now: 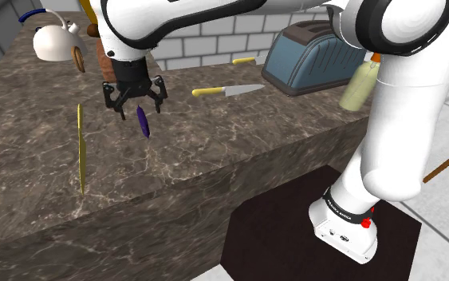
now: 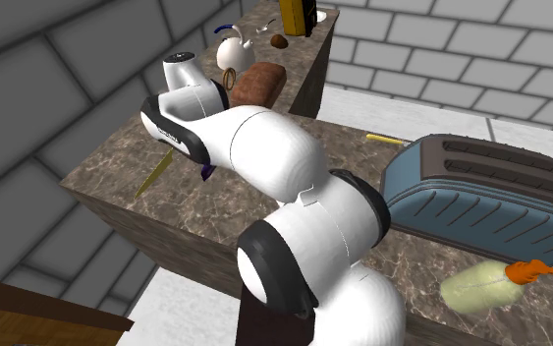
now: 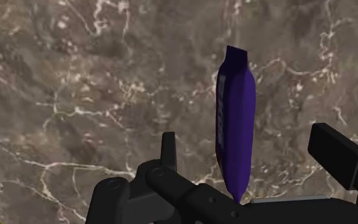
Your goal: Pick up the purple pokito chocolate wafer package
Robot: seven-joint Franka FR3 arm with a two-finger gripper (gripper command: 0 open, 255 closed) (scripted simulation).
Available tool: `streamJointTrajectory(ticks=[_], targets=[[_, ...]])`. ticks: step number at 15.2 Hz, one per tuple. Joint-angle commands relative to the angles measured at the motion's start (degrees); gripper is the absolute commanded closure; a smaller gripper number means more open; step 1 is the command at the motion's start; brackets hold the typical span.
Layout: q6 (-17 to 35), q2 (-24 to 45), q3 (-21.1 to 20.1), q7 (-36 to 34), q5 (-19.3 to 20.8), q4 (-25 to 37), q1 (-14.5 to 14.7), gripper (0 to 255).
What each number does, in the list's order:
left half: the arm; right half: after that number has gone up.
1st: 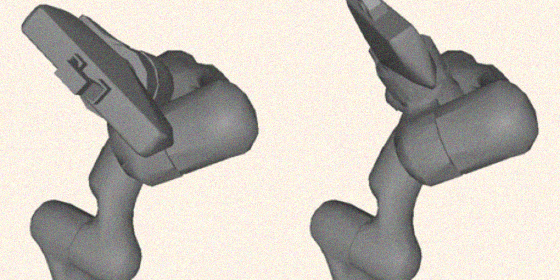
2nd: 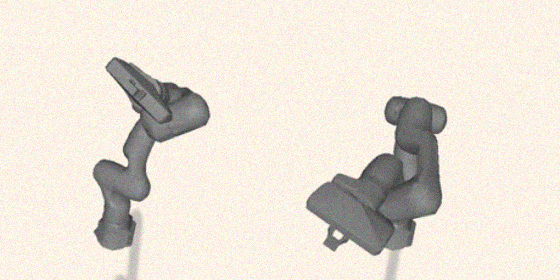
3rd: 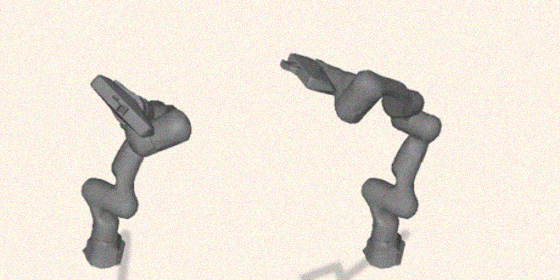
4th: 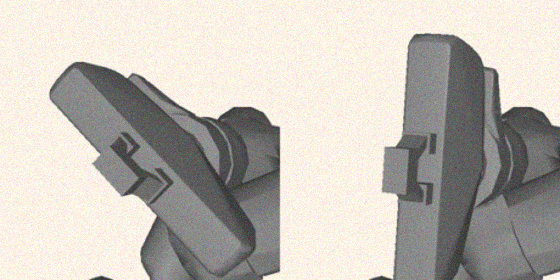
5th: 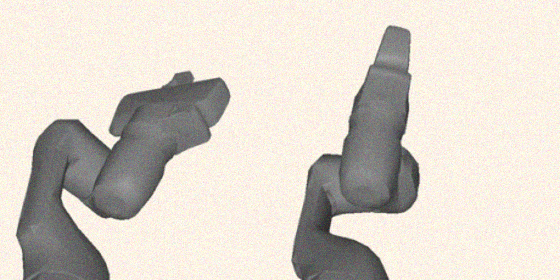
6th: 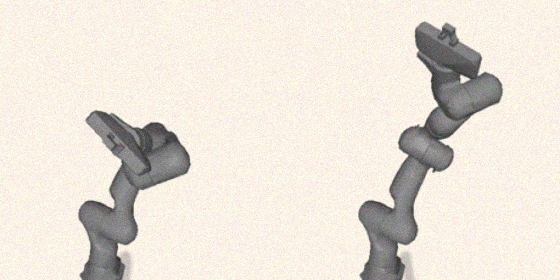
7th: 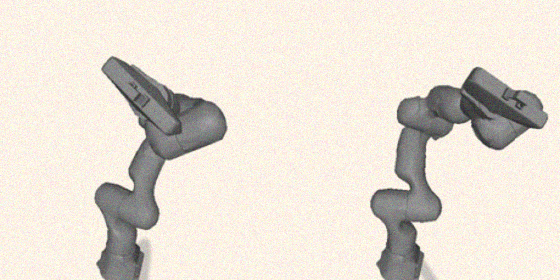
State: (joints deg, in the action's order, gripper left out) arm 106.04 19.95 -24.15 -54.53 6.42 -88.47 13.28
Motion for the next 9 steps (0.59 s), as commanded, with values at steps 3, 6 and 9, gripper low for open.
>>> streamJointTrajectory(ticks=[3,6,9], targets=[[2.47,0.35,0.11,-0.12,0.2,-2.12,-0.07,0],[2.6,0.26,0.1,-0.12,0.17,-2.34,-0.09,255],[2.6,0.25,0.1,-0.1,0.16,-2.36,-0.11,255]])
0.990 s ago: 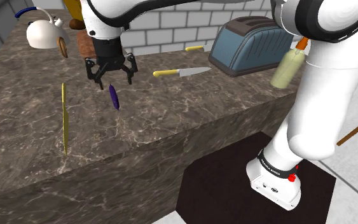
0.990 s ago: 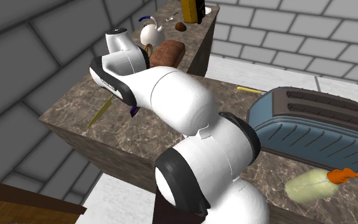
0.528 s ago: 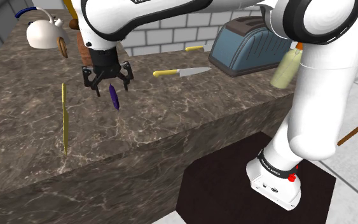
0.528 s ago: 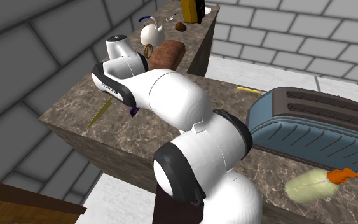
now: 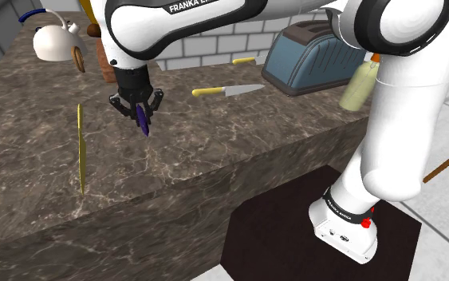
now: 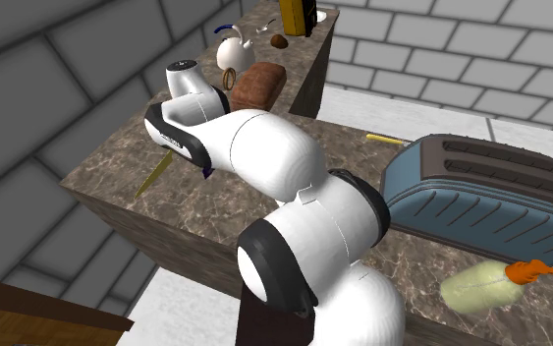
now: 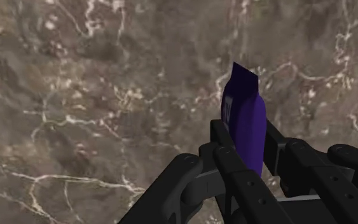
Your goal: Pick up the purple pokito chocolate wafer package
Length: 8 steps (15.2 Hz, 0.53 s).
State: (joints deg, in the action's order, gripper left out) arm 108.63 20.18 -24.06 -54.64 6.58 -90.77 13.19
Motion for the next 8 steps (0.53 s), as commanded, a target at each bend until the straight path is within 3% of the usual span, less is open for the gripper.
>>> streamJointTrajectory(ticks=[1,8], targets=[[0.01,0.02,0.01,0.0,0.0,-0.04,-0.01,255],[-2.28,-0.23,-0.08,0.09,-0.15,2.02,0.08,255]])
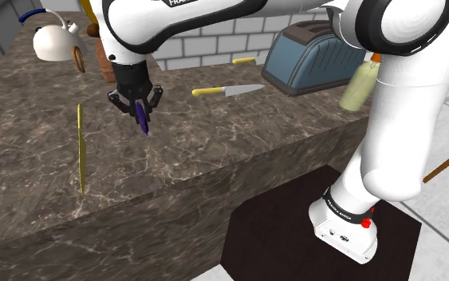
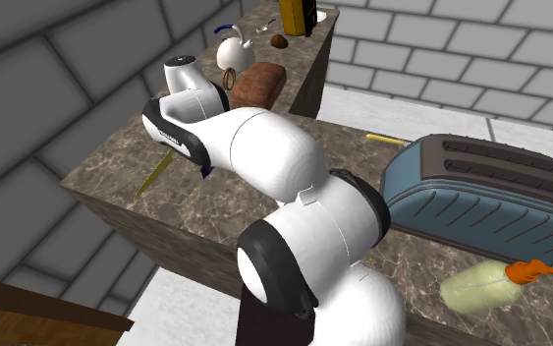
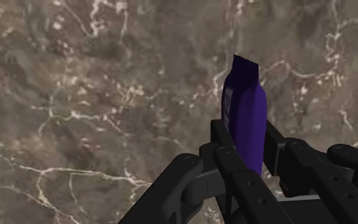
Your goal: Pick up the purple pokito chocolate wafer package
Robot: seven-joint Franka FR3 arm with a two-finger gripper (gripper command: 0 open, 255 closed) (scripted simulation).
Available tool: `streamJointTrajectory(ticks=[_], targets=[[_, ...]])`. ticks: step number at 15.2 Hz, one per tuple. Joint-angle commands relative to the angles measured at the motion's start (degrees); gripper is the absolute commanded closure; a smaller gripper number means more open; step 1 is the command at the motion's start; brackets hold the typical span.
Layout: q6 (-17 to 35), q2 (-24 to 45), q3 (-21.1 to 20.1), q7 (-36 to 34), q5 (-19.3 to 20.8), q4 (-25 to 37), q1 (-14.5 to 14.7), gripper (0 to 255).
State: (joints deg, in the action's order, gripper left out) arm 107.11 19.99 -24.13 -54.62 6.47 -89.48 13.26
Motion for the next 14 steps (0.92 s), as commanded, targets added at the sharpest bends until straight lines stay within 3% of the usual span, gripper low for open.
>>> streamJointTrajectory(ticks=[1,14], targets=[[-1.5,-0.13,-0.05,0.09,-0.09,1.38,0.04,255],[-10.06,-0.2,-0.31,0.18,-0.24,9.92,0.65,255]])
